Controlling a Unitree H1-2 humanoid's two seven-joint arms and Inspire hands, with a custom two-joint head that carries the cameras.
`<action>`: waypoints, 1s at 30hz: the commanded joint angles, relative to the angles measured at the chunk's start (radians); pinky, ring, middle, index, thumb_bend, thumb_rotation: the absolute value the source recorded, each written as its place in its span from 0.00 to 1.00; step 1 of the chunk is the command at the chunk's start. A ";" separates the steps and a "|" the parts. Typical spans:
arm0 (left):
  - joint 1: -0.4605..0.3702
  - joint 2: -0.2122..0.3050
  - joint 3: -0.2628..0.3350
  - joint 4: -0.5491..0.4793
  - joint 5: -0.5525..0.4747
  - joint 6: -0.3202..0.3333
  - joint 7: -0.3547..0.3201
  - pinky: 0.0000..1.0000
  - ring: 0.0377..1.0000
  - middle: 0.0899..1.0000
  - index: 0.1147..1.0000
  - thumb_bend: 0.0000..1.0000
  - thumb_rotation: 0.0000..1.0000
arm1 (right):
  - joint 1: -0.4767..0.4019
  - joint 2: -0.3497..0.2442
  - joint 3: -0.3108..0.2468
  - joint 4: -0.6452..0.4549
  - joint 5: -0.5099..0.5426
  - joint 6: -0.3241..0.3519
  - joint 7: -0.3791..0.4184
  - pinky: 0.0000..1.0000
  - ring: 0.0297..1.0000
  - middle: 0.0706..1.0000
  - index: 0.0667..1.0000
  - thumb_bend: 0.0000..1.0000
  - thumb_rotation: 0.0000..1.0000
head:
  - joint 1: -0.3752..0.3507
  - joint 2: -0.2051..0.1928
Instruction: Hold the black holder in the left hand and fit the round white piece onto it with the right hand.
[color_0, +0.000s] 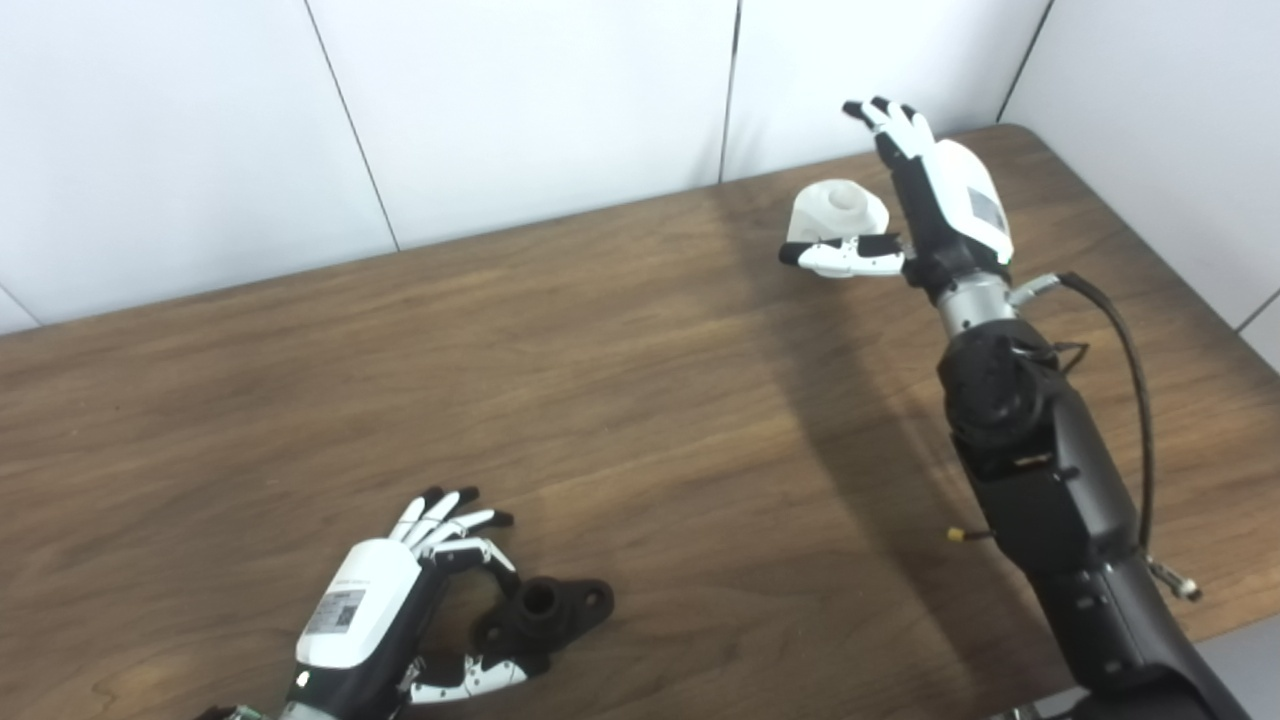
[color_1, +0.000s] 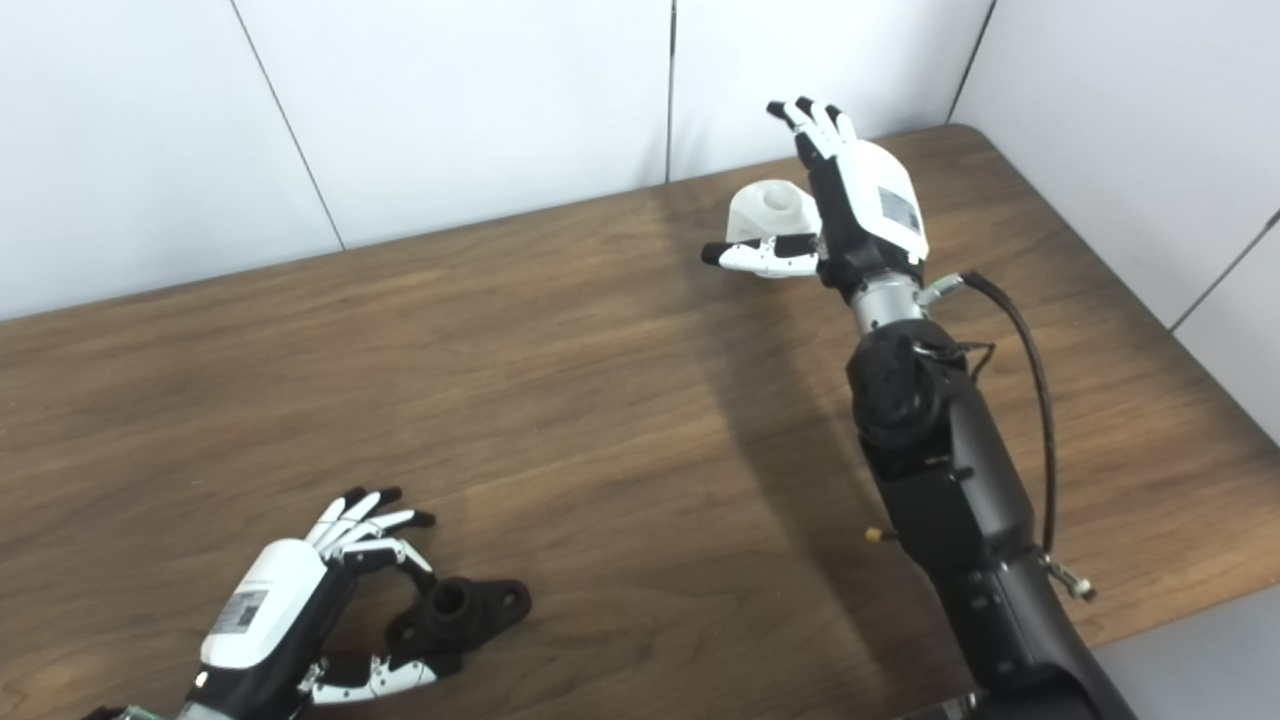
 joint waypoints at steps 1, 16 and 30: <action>0.022 0.033 0.003 0.026 0.016 -0.005 -0.027 1.00 0.95 0.81 0.42 0.52 0.06 | -0.060 -0.032 0.001 0.028 -0.029 -0.007 -0.040 0.93 1.00 0.98 0.89 0.77 0.40 | 0.000 0.000; 0.025 0.038 0.011 0.030 0.010 -0.008 -0.040 1.00 0.95 0.81 0.42 0.52 0.06 | -0.177 -0.052 0.027 0.275 -0.063 0.084 -0.114 0.93 1.00 0.99 0.86 0.81 0.41 | -0.002 -0.009; 0.025 0.039 0.010 0.027 0.011 -0.011 -0.042 1.00 0.94 0.81 0.42 0.52 0.06 | -0.185 -0.057 0.040 0.302 -0.059 0.128 -0.134 0.91 0.98 0.95 0.79 0.80 0.43 | 0.002 -0.004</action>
